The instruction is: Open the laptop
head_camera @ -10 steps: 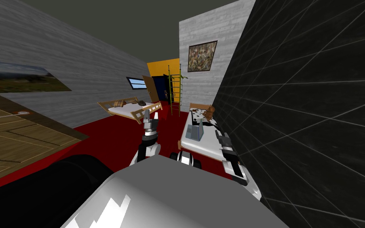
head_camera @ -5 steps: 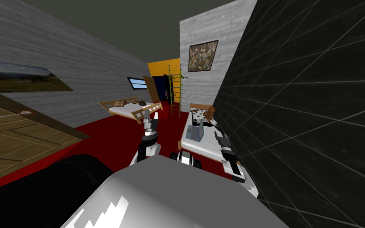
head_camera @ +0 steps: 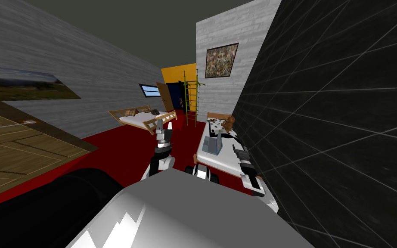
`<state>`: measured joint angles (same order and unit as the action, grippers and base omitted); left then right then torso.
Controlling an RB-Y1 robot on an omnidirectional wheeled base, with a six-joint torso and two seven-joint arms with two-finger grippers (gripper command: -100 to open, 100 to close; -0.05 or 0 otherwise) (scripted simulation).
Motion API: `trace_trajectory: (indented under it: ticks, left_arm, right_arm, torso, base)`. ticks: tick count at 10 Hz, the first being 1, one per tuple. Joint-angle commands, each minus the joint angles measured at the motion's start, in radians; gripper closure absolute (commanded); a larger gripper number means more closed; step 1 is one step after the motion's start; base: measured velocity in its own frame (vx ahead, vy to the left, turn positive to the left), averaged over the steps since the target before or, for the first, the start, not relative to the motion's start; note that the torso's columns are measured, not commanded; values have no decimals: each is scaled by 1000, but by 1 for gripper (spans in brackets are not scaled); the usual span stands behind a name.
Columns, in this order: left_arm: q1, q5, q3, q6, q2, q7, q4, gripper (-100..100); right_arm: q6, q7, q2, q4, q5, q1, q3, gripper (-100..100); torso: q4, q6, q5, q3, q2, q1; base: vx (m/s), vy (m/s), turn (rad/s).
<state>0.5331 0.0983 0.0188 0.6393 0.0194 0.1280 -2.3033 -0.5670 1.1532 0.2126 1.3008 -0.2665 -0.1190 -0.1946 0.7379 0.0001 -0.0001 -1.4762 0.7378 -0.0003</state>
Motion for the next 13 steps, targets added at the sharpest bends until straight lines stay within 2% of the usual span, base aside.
trace_trajectory:
  ticks: [1,2,3,4,5,7,8,9,10,13]
  left_arm:
    - [0,0,0,0,0,0,0,0]
    - [0,0,0,0,0,0,0,0]
    - [0,0,0,0,0,0,0,0]
    - [0,0,0,0,0,0,0,0]
    - [0,0,0,0,0,0,0,0]
    - [0,0,0,0,0,0,0,0]
    - [0,0,0,0,0,0,0,0]
    - [0,0,0,0,0,0,0,0]
    - [0,0,0,0,0,0,0,0]
    - [0,0,0,0,0,0,0,0]
  right_arm:
    - [-10,69,-4,-61,-12,24,-12,-100]
    - [-10,94,-4,-74,-12,24,-12,-100]
    - [-12,124,-10,-114,-23,44,-20,-100]
    - [-12,152,-10,-126,-23,44,-20,-100]
    - [-15,180,-16,-164,-34,64,-29,-100]
    - [-15,218,-16,-178,-34,64,-29,-100]
    - [-17,260,-23,-229,-44,83,-37,-100]
    - [-17,278,-23,-229,-44,83,-37,-100]
    - [-19,311,-31,-262,-54,102,-45,-100]
    - [-21,388,-41,-324,-64,119,-52,-100]
  torso:
    - [0,0,0,1,1,0]
    - [0,0,0,0,0,0]
    - [0,0,0,0,0,0]
    - [0,0,0,0,0,0]
    - [0,0,0,0,0,0]
    - [0,0,0,0,0,0]
    - [0,0,0,1,1,0]
    - [0,0,0,0,0,1]
    - [0,0,0,0,0,0]
    - [0,0,0,0,0,1]
  base:
    - [22,0,21]
    - [22,1,15]
    - [25,-2,26]
    - [23,-3,16]
    - [28,0,19]
    - [18,-1,5]
    - [20,0,22]
    - [19,2,13]
    - [24,-2,21]
    - [21,0,15]
